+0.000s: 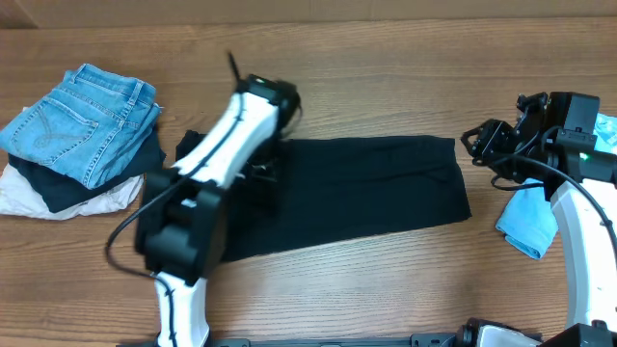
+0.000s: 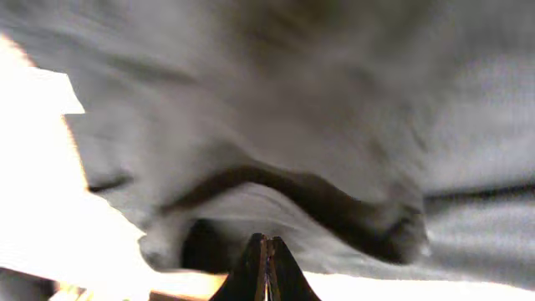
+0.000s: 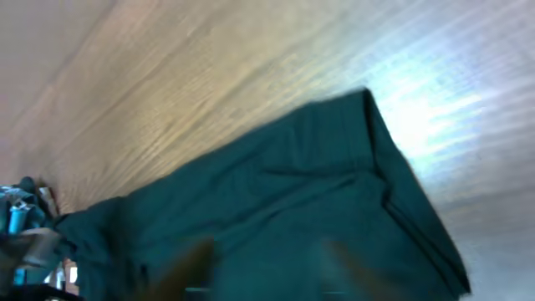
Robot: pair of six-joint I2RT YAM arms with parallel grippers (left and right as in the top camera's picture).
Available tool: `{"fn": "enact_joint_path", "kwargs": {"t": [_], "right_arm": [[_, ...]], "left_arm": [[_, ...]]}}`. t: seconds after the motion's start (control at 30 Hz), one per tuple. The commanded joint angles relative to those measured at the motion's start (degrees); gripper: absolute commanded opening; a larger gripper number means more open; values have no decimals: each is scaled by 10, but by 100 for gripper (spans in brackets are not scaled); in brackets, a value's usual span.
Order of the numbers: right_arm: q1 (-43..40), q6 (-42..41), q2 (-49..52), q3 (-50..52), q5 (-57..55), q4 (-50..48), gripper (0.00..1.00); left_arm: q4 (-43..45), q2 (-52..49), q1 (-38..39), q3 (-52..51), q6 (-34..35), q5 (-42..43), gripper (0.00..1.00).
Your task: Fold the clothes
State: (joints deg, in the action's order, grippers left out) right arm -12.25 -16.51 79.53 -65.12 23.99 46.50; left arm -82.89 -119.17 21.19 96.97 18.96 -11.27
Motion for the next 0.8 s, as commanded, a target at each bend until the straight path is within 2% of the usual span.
{"fn": "enact_joint_path", "kwargs": {"t": [0.0, 0.17, 0.23, 0.27, 0.3, 0.33, 0.37, 0.43, 0.57, 0.77], "right_arm": [[49, 3, 40, -1, 19, -29, 4], [79, -38, 159, -1, -49, -52, 4], [77, -39, 196, -1, -45, -44, 6], [77, -38, 202, -1, -36, -35, 26], [77, -30, 203, -1, -26, -26, 57], [77, -21, 202, -1, -22, -24, 71], [77, -17, 200, -2, -19, -22, 78], [75, -29, 200, -2, -24, -22, 84], [62, -101, 200, -1, -100, -11, 87], [57, -154, 216, -1, -111, -25, 79]], "left_arm": [[54, 78, -72, 0, -9, 15, 4], [94, 137, -150, 0, -97, 168, 4], [79, 155, -171, -1, -123, 177, 4], [76, 156, -175, -1, -130, 177, 5], [71, 156, -176, -1, -136, 177, 5], [67, 156, -177, -1, -139, 176, 5], [67, 155, -177, -1, -141, 175, 6], [71, 155, -177, -1, -141, 175, 5], [71, 155, -177, -1, -141, 174, 5], [71, 155, -177, -1, -141, 175, 5]]}}
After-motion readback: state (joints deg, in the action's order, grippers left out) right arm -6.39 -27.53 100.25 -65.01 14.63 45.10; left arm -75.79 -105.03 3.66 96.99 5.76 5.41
